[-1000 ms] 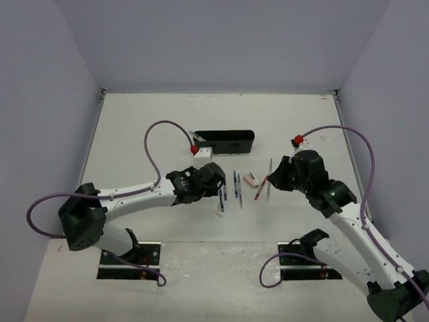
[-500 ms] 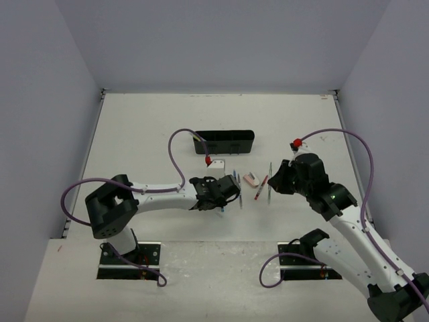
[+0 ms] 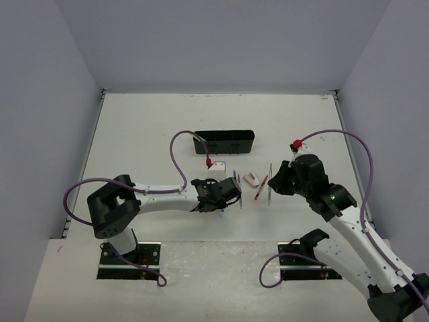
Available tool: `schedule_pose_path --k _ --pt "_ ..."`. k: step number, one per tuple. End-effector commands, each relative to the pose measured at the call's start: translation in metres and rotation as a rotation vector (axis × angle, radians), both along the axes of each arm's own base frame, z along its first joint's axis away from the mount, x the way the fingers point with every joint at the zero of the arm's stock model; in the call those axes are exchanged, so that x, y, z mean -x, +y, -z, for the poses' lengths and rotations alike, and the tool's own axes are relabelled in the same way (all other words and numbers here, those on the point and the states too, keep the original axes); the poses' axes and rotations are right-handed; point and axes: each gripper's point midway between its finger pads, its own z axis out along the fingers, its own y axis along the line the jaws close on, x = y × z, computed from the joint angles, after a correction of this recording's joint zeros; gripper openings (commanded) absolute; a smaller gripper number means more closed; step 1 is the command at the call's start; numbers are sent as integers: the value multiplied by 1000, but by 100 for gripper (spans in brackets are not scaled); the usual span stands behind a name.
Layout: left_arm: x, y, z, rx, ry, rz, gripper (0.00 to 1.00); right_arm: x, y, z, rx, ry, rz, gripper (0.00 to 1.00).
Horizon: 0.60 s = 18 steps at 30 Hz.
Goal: Sort the stationery into containers
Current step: Close the pen cap on the pen.
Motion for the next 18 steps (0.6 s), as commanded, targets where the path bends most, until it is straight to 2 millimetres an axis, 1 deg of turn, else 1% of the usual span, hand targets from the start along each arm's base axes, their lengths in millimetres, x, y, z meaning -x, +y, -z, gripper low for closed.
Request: schedule_pose_path --k 1,5,9,14,18 --pt "-3 0 3 12 -15 -36 28 -1 2 -1 2 -13 -12 0" --pt "-2 1 5 9 -12 -35 25 -1 3 2 -4 -2 -15 0" --pt "-1 2 8 1 -6 -33 24 -2 4 3 -7 -4 -16 0" --pt "0 -2 13 5 7 -19 21 -2 5 4 -10 1 -19 0" --pt "1 -1 16 0 12 -18 21 -2 6 5 -14 4 -20 0"
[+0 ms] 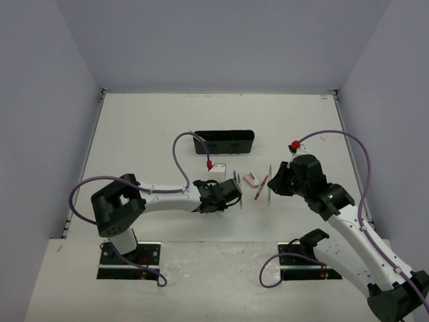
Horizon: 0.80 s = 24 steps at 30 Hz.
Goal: Sort the stationery into containers
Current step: Close the pen cap on the pen.
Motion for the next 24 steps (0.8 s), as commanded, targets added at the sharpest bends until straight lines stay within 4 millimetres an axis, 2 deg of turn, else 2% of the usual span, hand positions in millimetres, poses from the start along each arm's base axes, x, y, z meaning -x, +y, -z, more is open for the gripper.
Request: schedule_pose_path --k 1,14,20,24 --pt "-1 -3 4 18 -10 -14 21 -2 6 -3 -23 -17 -19 0" --pt "5 1 25 -2 27 -18 20 1 10 -5 -57 -26 -33 0" --pt "5 1 23 5 24 -22 1 3 17 -4 -85 -21 -62 0" --pt "0 1 7 27 -9 -34 0 6 23 -7 -116 -32 -97 0"
